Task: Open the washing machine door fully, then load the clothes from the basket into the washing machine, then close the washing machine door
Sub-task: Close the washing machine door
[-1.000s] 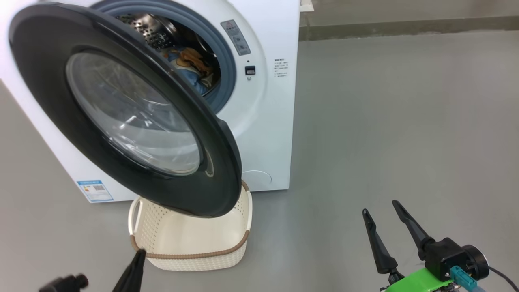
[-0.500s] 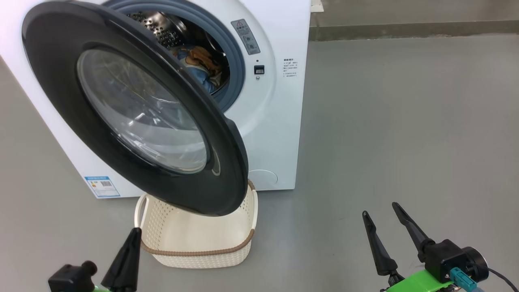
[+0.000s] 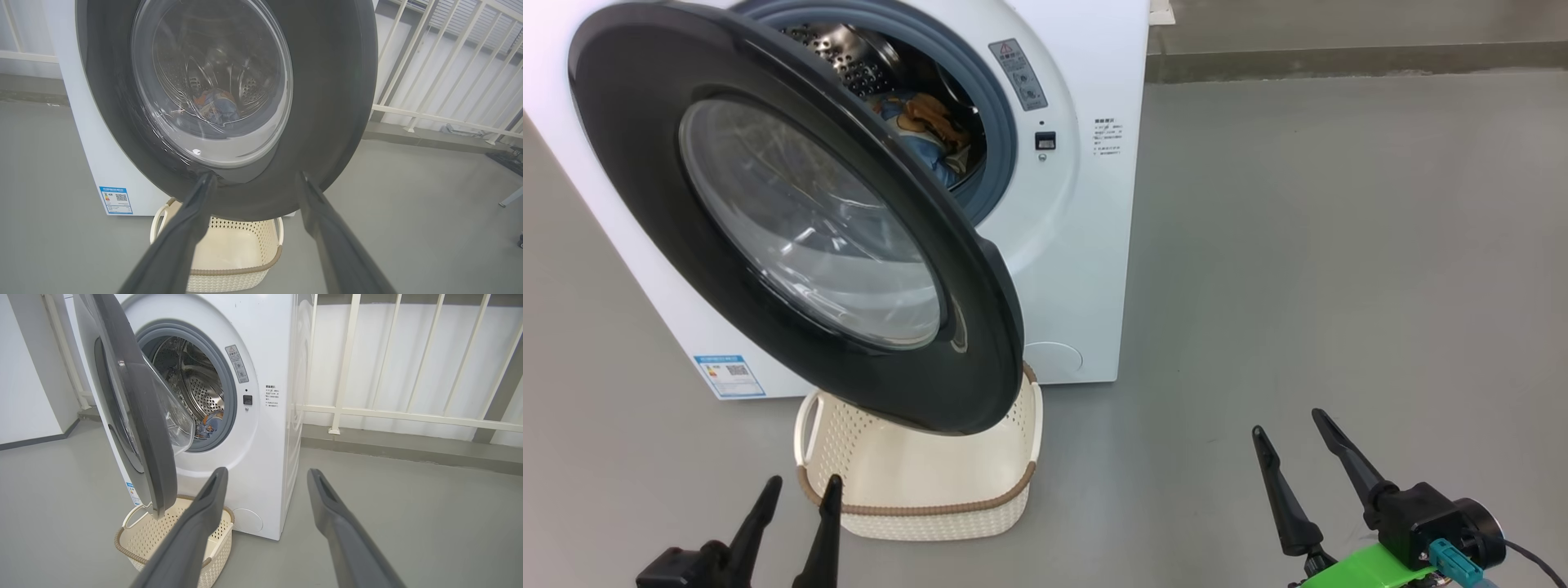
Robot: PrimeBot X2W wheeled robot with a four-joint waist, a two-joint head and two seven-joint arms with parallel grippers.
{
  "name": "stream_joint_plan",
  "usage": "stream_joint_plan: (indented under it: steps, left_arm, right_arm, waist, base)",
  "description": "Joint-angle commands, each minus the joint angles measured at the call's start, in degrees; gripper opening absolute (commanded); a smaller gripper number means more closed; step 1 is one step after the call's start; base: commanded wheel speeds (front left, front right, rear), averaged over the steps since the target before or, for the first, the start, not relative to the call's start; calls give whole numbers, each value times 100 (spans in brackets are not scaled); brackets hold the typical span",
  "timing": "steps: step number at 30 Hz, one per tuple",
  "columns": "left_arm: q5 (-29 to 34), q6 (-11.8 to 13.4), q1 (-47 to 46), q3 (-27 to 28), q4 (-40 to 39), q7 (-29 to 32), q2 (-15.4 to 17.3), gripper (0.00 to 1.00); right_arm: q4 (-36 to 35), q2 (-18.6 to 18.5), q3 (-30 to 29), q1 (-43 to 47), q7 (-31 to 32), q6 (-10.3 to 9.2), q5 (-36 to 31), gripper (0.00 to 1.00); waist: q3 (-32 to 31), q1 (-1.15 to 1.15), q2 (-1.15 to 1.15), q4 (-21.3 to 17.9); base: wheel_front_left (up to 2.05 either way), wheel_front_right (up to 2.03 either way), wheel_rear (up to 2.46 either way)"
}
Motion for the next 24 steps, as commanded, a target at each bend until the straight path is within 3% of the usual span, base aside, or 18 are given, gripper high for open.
stream_joint_plan:
  steps: [1, 24]
  left_arm:
    - [45, -15, -149, 201, -101, -76, 58, 100]
    - [544, -15, -123, 428, -173, -76, -75, 100]
  right_arm:
    - [-125, -6, 154, -109, -27, 9, 18, 100]
    - [-84, -6, 194, -127, -27, 9, 11, 100]
  waist:
    - [4, 0, 0, 7]
    - [-19, 0, 0, 21]
  base:
    - [0, 0, 0]
    - [0, 0, 0]
